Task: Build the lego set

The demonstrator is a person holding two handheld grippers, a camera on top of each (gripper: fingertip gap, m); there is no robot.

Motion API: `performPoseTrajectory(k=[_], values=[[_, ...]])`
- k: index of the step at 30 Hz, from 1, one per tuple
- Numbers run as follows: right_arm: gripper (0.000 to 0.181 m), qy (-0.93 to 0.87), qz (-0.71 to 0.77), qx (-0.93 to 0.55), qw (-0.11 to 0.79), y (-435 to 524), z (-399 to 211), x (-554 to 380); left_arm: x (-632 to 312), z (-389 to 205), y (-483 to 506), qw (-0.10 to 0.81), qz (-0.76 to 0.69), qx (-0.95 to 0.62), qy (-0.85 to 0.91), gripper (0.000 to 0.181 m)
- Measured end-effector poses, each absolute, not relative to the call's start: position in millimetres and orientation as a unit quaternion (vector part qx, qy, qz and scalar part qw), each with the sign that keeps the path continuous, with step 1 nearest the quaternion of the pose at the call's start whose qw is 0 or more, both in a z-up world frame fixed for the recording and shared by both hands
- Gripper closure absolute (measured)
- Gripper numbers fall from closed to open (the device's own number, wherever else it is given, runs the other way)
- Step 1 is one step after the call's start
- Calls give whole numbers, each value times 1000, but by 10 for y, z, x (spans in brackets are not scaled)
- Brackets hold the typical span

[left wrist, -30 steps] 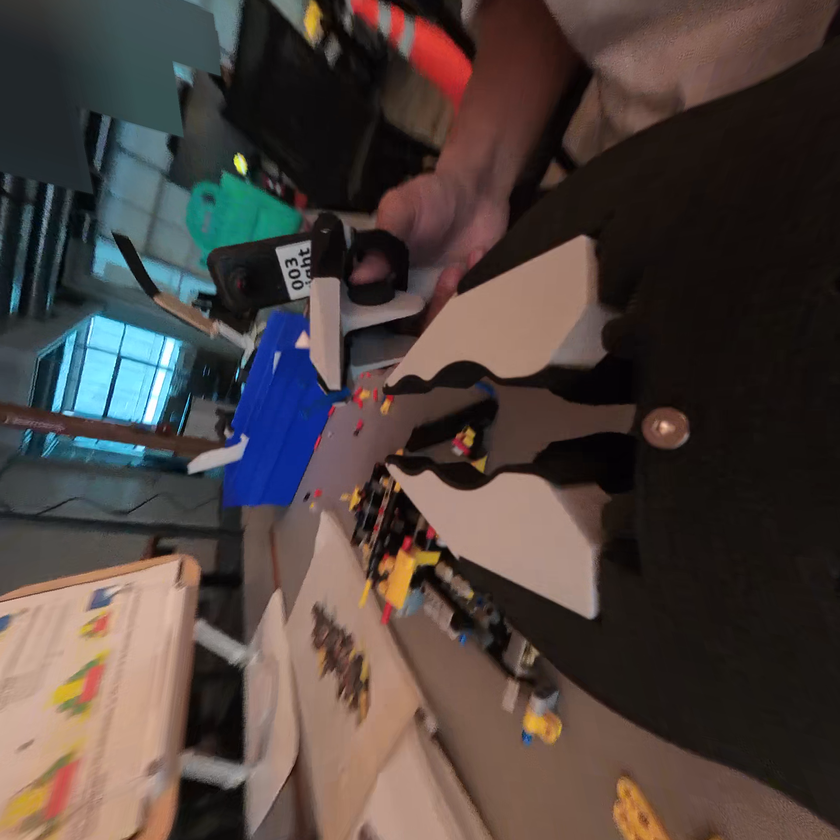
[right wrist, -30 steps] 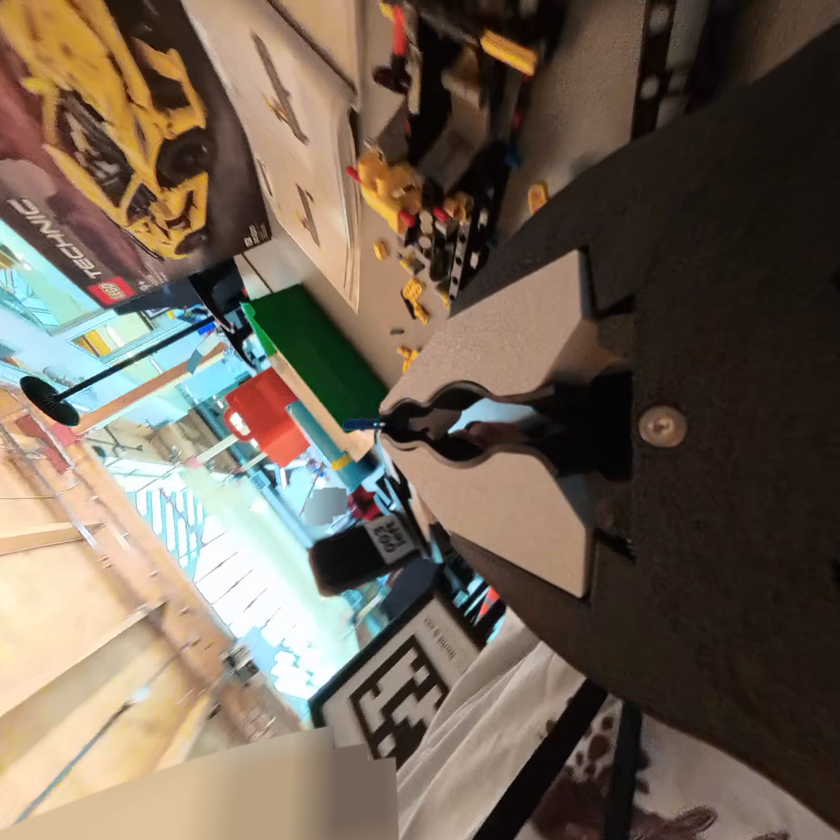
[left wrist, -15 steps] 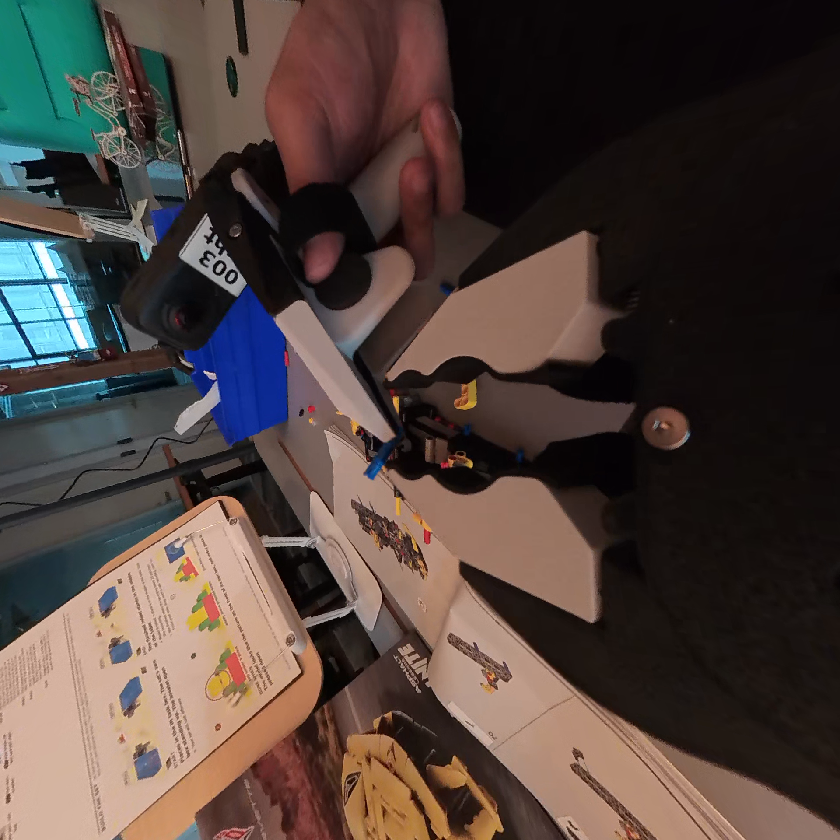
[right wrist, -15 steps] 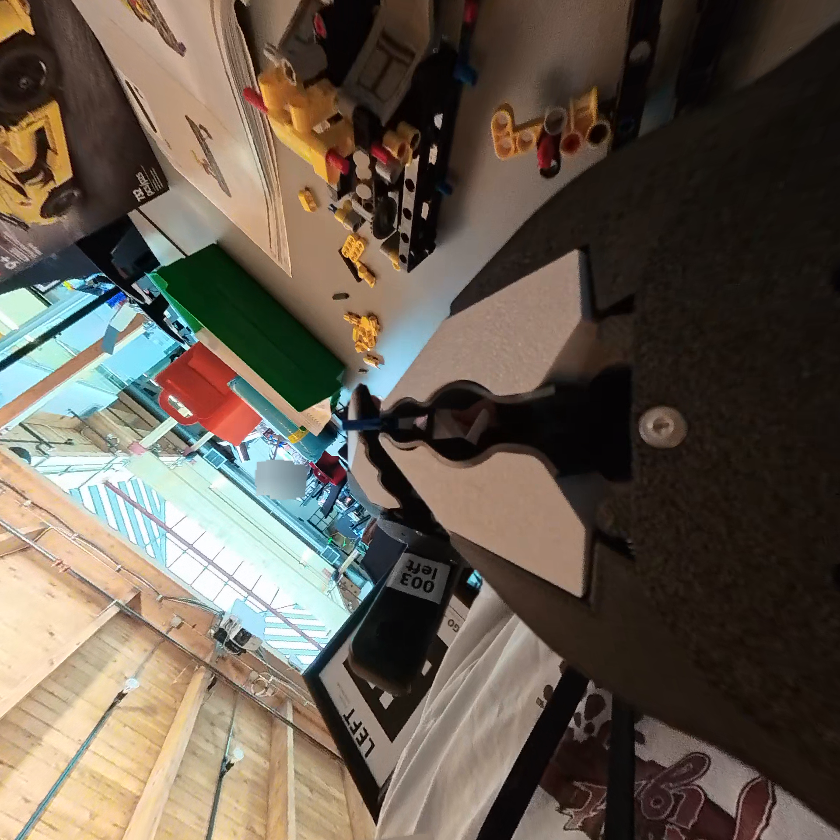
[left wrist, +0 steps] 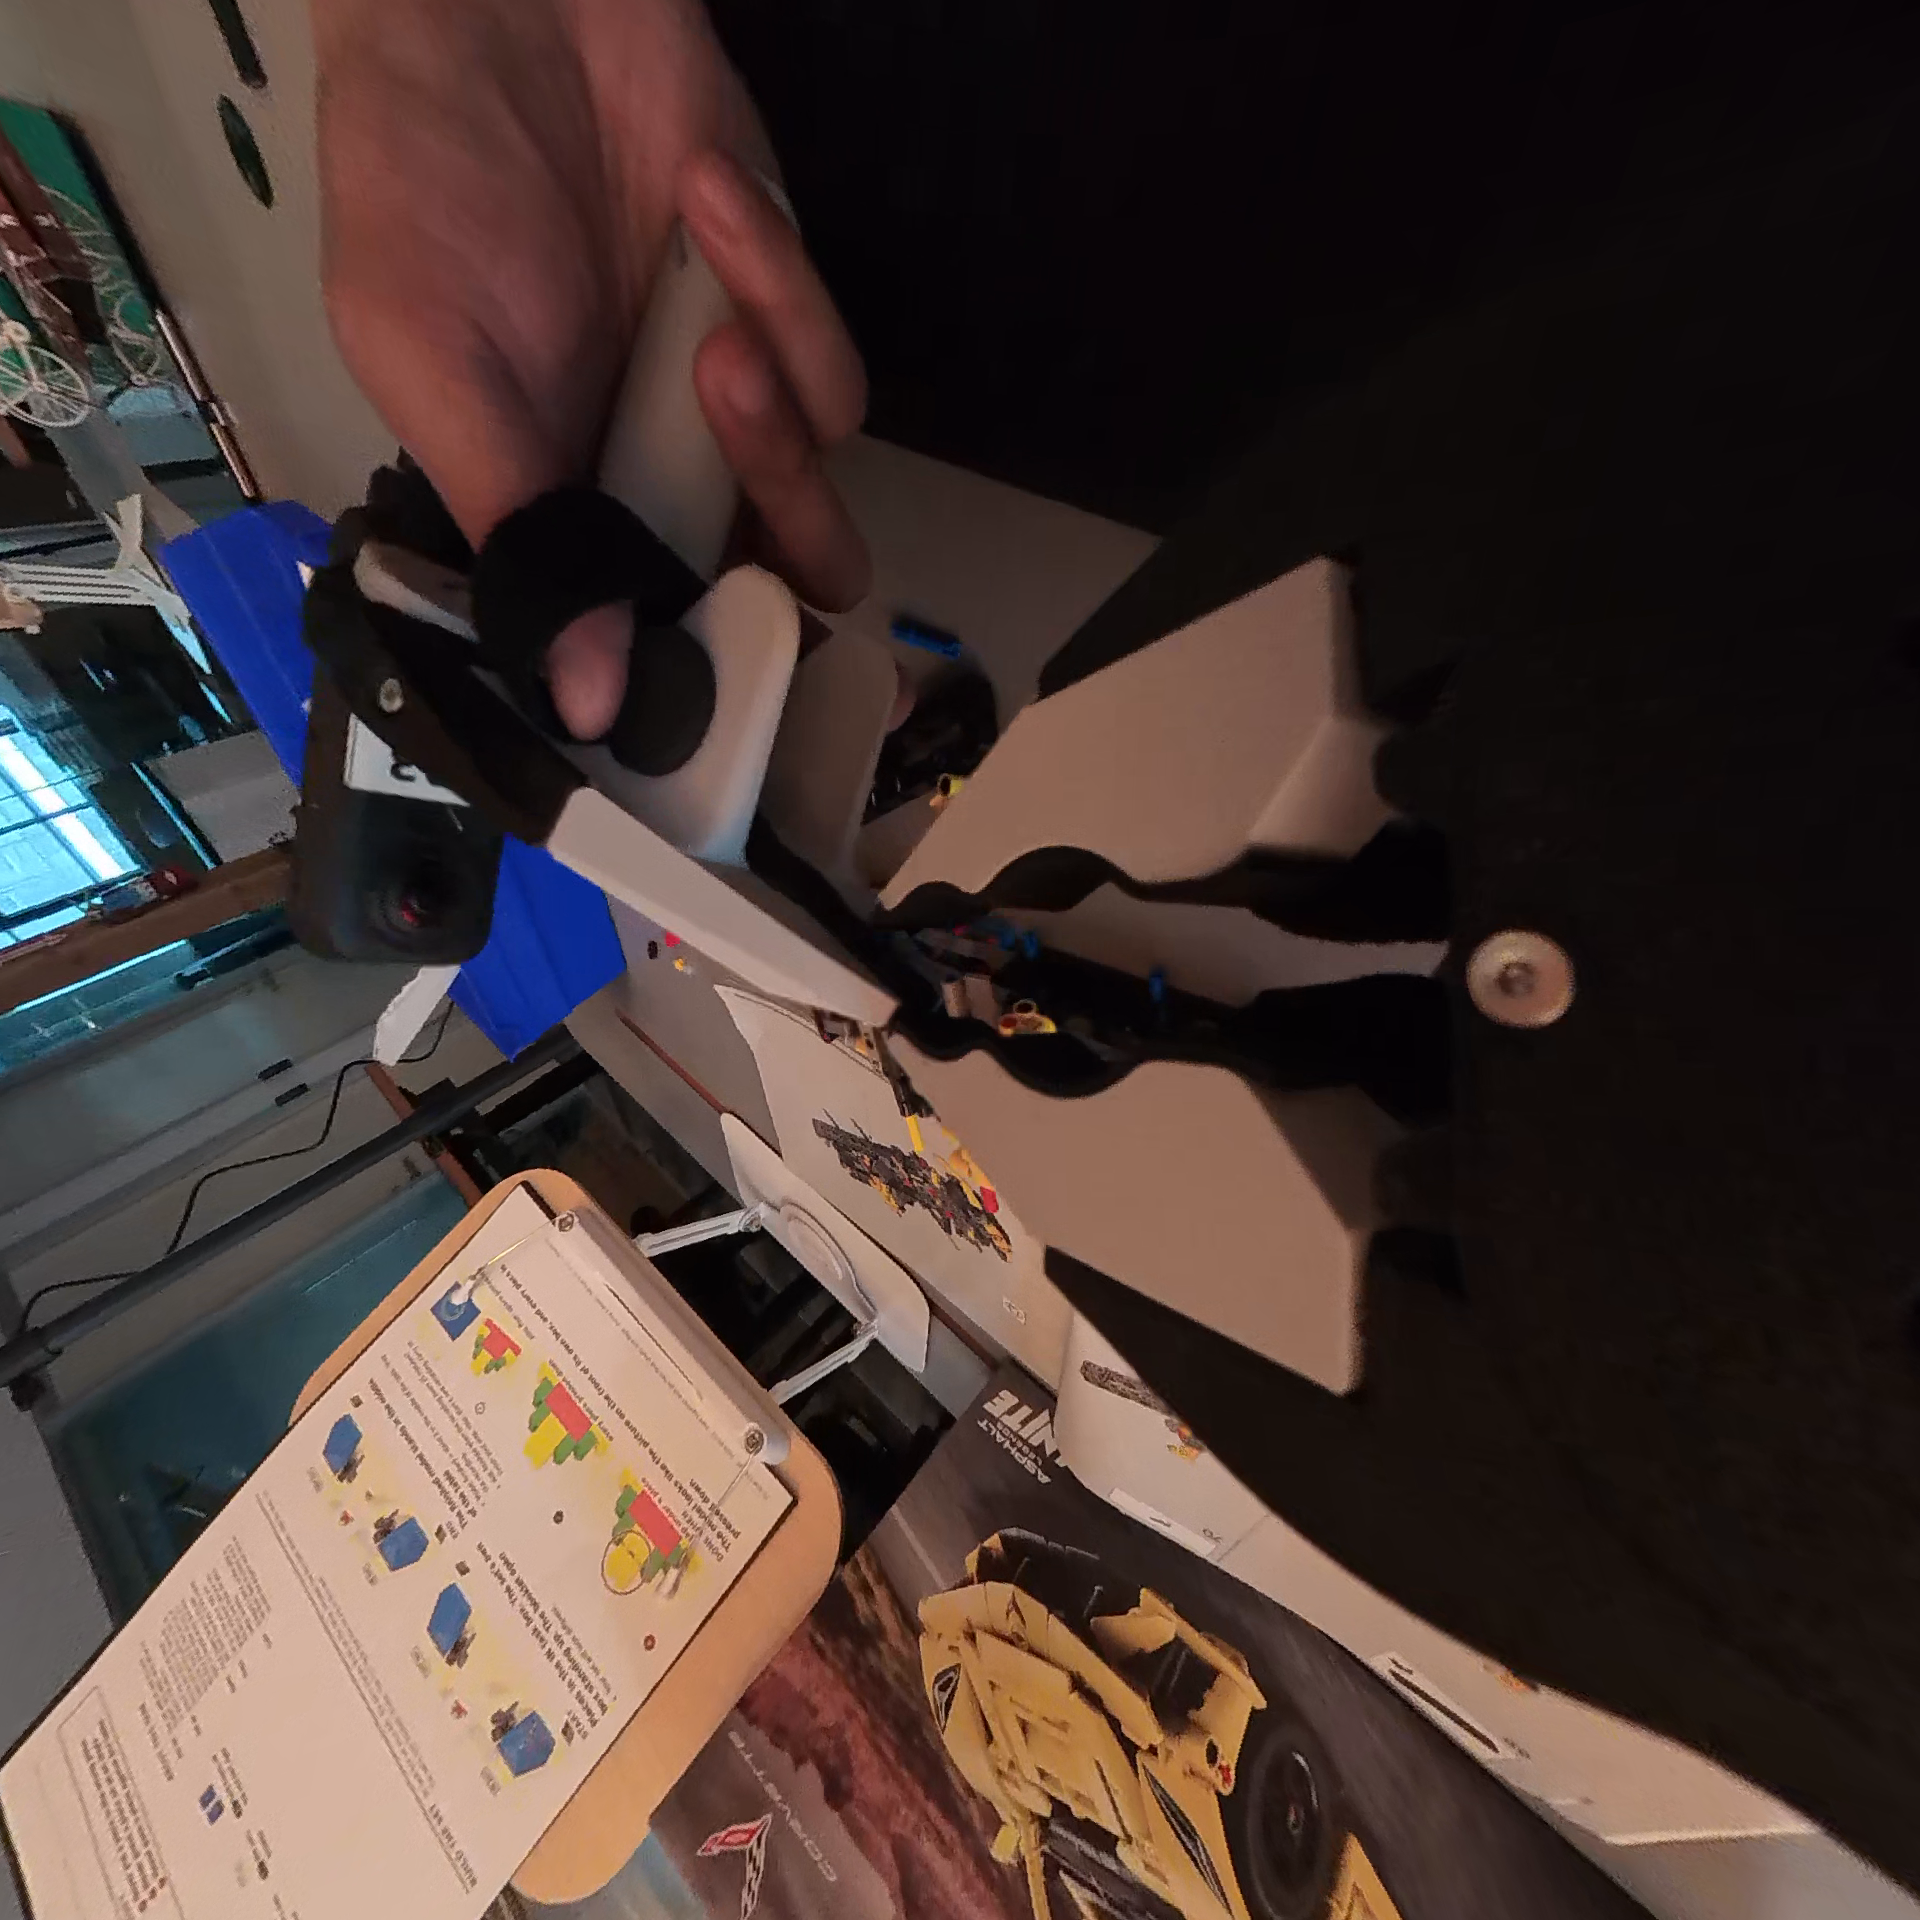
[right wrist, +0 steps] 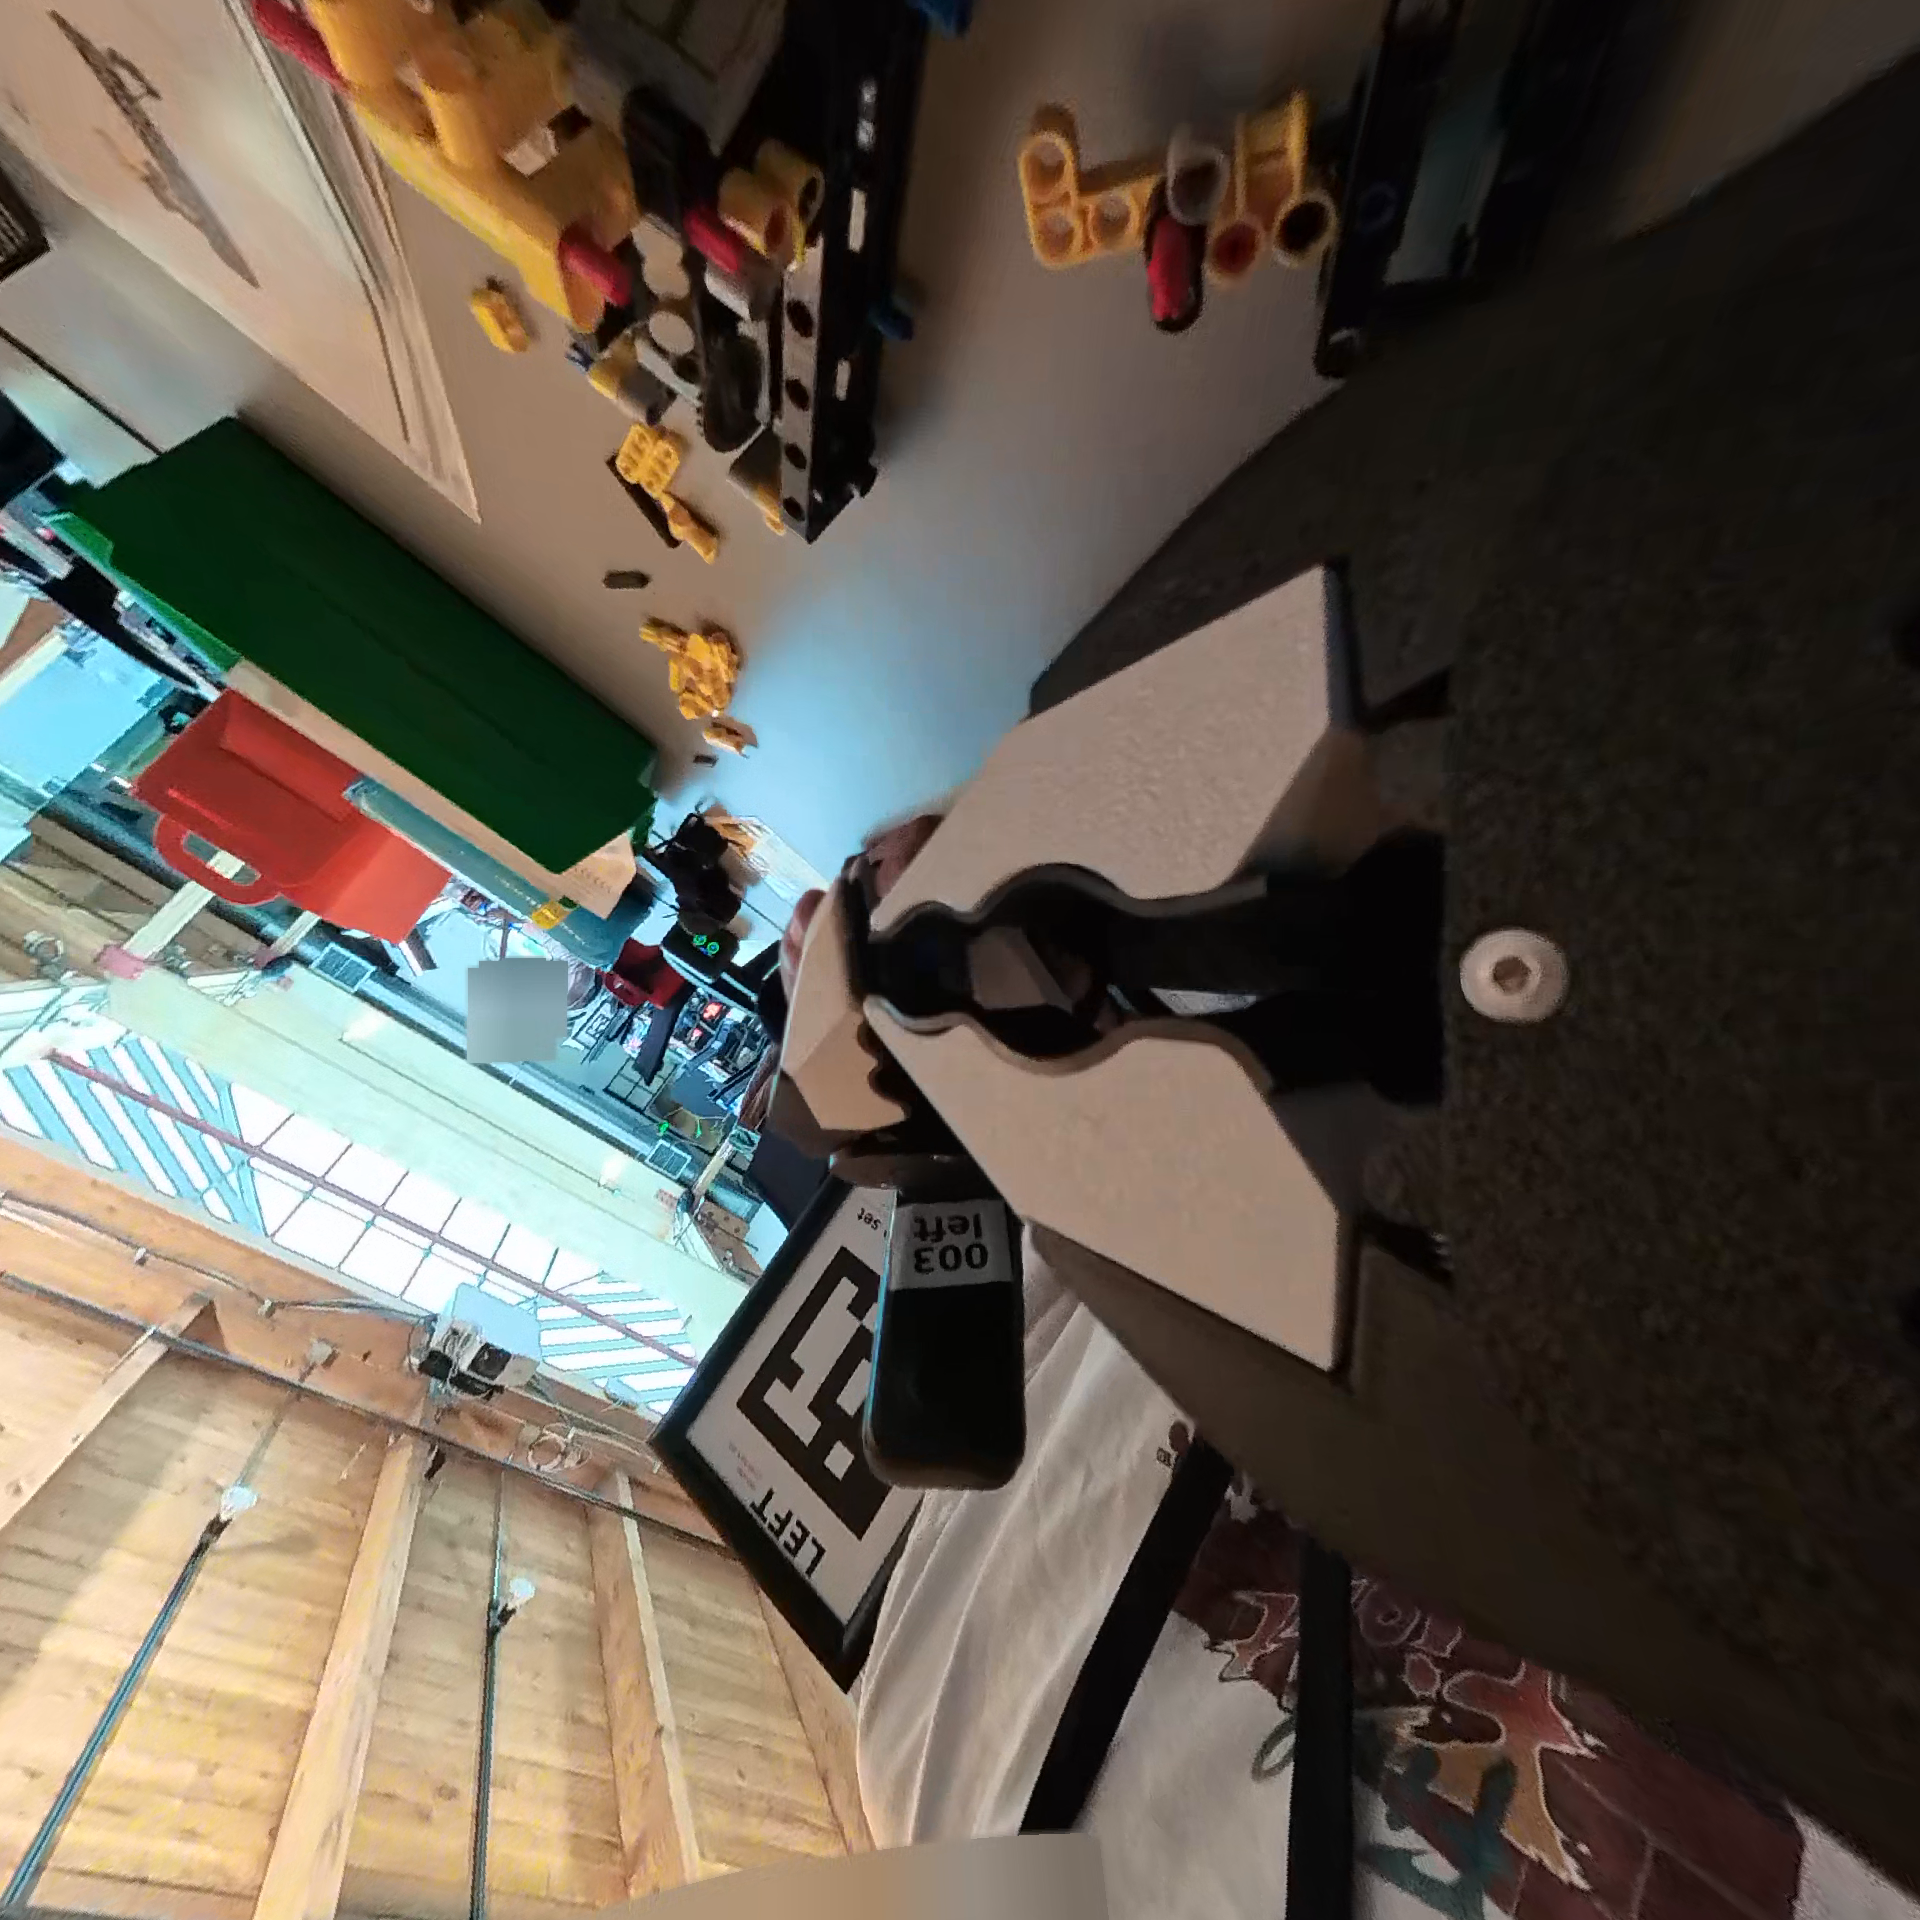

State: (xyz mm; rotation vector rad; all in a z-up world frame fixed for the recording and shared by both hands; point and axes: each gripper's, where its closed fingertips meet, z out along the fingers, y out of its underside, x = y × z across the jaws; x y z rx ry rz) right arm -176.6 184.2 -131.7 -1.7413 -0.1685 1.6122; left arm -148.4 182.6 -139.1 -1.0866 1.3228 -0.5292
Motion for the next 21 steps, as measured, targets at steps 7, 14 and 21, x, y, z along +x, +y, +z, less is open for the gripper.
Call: performPoseTrajectory(k=[7, 14, 21], values=[[181, -53, 582, -701, 409, 1920, -1367, -1514, -1581, -1461, 1999, 625, -190, -495, 573, 173], [181, -43, 519, -711, 473, 1958, -1382, -1129, -1952, -1959, 1841, 361, -337, -573, 654, 159], [181, -38, 556, -689, 464, 1931, -1320, -1127, -1919, -2303, 1581, 210, -359, -490, 766, 155]])
